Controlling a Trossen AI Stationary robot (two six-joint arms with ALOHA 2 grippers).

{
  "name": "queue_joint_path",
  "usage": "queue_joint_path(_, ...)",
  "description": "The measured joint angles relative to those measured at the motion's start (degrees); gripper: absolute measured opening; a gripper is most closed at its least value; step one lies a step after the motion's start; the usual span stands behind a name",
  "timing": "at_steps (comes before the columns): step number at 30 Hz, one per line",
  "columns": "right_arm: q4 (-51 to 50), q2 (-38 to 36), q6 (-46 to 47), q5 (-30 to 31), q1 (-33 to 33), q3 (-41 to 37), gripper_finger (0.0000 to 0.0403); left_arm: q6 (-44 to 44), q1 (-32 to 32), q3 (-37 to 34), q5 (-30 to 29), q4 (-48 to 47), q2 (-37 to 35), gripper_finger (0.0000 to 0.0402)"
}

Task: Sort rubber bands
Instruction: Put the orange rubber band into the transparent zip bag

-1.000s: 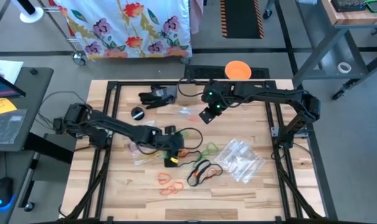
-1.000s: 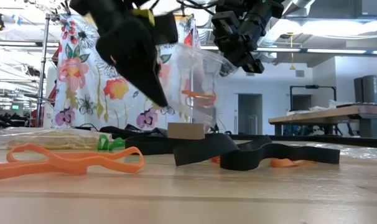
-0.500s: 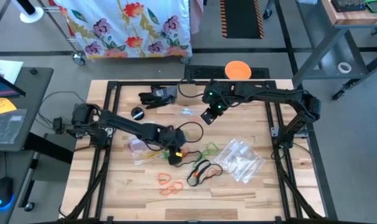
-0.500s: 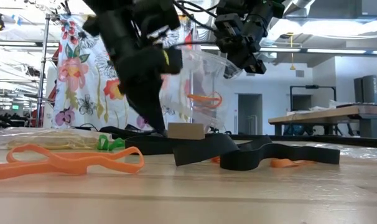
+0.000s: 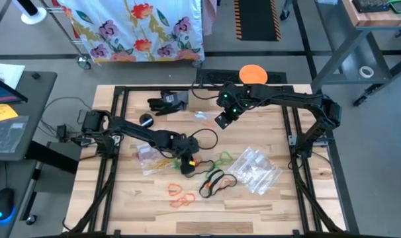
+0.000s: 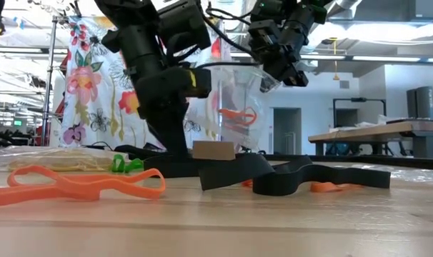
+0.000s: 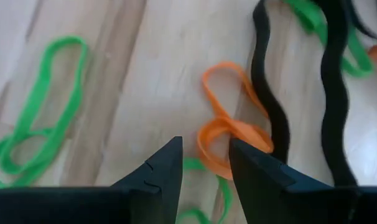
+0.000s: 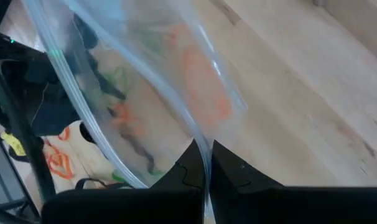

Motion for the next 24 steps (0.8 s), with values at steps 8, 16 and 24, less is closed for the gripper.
queue_joint_path(8, -1.54, 0.02, 0.02, -0.14, 0.35, 0.0, 0.0005, 1.8, 0.18, 0.04, 3.43, 0.97, 2.18, 0.0125)
queue_joint_path(16, -0.78, 0.01, 0.02, -0.49, 0.72, 0.0, 0.0005, 13.3, 0.03, 3.12, 0.82, -0.4, 1.61, 0.0013)
queue_joint_path(24, -1.44, 0.02, 0.02, -0.31, 1.21, 0.0, 0.0005, 15.96, -4.33, 5.32, -3.98, -3.86, -3.64, 0.0002)
